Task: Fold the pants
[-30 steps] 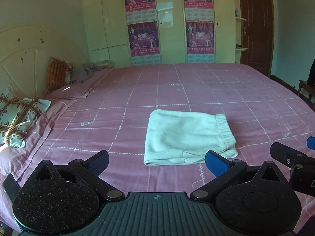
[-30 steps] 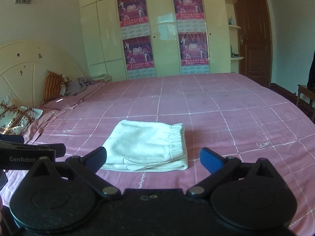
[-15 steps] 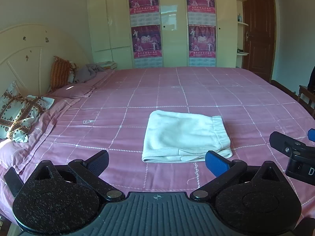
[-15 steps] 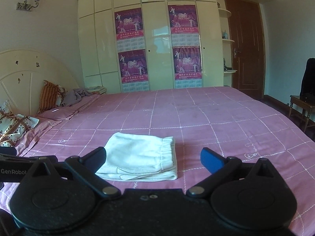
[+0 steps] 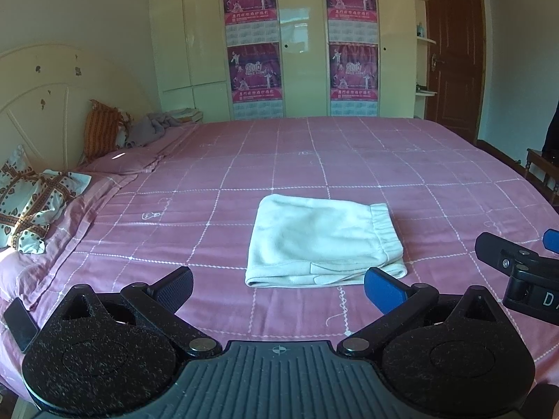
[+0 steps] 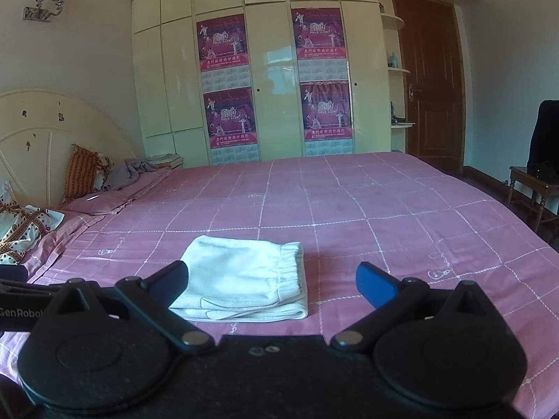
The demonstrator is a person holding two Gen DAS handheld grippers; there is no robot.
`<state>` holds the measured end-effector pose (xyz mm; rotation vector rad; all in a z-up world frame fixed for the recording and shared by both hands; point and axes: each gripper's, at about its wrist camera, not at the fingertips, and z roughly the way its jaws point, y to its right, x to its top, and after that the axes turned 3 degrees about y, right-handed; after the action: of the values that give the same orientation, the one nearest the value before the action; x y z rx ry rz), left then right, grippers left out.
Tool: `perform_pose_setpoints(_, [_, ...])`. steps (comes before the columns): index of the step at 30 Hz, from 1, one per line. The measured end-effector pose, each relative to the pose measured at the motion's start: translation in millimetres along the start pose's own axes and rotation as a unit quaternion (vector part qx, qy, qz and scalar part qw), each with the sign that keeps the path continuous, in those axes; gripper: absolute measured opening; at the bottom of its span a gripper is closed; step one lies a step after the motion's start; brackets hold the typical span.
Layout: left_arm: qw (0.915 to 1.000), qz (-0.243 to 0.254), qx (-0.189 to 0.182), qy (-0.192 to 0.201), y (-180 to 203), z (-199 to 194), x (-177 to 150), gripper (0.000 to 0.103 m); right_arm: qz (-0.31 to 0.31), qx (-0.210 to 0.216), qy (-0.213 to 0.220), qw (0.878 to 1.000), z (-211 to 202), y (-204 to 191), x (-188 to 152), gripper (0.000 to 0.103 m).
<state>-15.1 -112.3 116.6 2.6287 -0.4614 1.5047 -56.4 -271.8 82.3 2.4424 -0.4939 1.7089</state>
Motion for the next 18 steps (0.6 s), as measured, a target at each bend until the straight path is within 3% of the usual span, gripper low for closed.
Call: perform_pose_setpoints(18, [1.0000,0.001,-0.004,-0.005,2.8,8.0,2.0,0.103,0.004,-0.002,-0.015,1.000,6.3,0.4,-6.0,0.102])
